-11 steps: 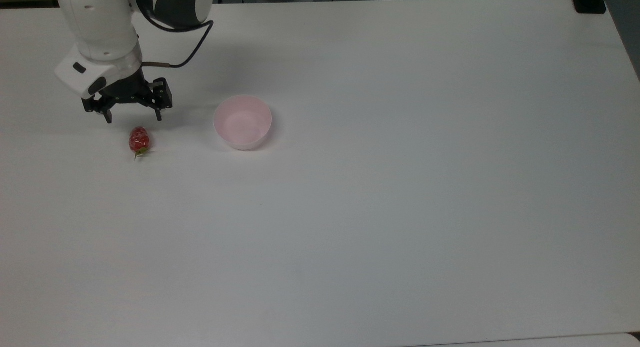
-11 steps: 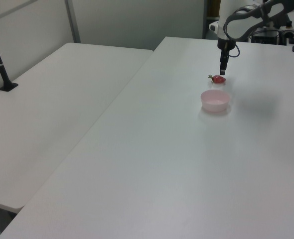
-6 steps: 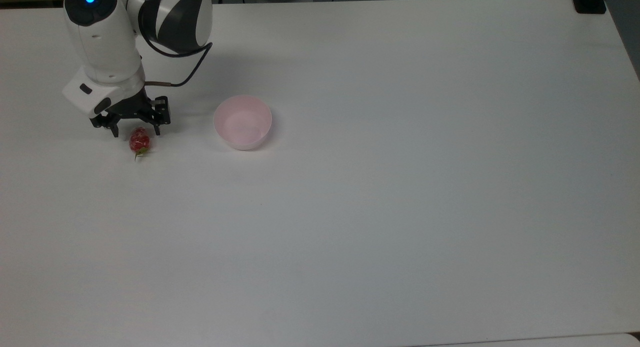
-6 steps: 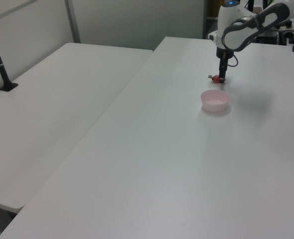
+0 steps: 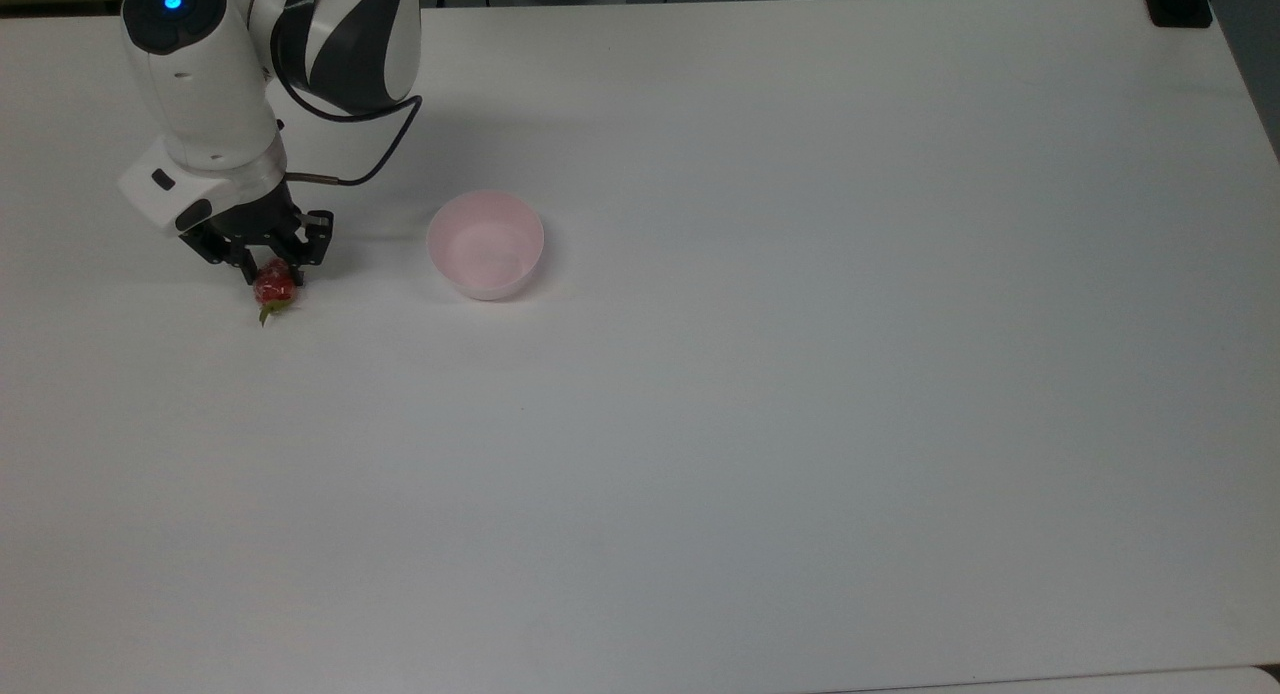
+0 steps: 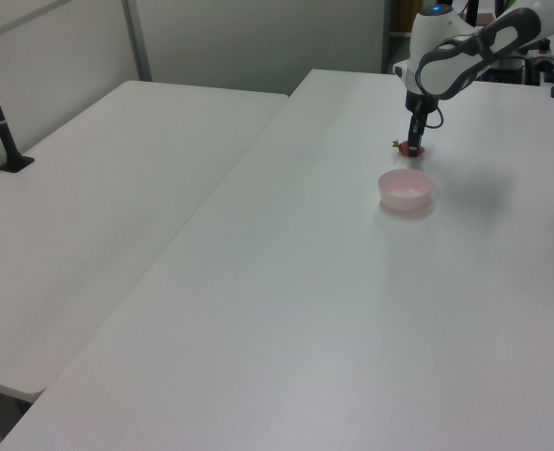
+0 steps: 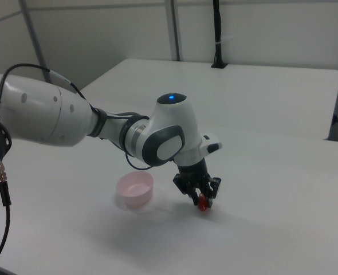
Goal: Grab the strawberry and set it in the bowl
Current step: 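Close the gripper on the strawberry and lift it, then carry the strawberry over the pink bowl and lower it inside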
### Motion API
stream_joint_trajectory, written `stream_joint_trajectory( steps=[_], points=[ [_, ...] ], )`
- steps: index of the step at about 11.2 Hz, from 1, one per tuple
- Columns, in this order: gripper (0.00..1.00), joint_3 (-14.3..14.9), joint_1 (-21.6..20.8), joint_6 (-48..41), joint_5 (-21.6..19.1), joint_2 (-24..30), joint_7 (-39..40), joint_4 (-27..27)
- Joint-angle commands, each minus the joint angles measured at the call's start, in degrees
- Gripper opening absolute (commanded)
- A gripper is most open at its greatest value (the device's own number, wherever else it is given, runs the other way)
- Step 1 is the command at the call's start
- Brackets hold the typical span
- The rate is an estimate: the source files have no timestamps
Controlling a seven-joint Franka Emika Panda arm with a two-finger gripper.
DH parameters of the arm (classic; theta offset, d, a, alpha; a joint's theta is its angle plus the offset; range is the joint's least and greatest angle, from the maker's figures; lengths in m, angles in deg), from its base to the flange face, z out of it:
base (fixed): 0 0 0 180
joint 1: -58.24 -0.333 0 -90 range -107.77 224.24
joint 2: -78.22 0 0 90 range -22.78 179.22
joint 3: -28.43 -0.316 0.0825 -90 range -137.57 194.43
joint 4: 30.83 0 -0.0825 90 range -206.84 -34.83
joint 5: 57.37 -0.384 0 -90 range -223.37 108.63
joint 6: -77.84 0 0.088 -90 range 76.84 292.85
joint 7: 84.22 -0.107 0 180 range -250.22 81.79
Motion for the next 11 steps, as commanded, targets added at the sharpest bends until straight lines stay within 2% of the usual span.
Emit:
stream_joint_trajectory(
  steps=[1,3,7,10,11],
  points=[
    [0.38,-0.38,-0.03,0.74,-1.03,0.81,-0.64,0.0],
    [0.38,-2.13,-0.12,-0.57,-1.12,3.88,-0.72,-0.09],
    [0.38,-9.16,0.14,-16.71,-1.03,12.4,-0.2,0.0],
    [0.39,-14.26,-0.12,-25.43,-0.25,13.91,-0.46,0.0],
    [0.39,-14.53,-0.38,-26.85,0.72,13.39,-0.46,-0.35]
  ],
)
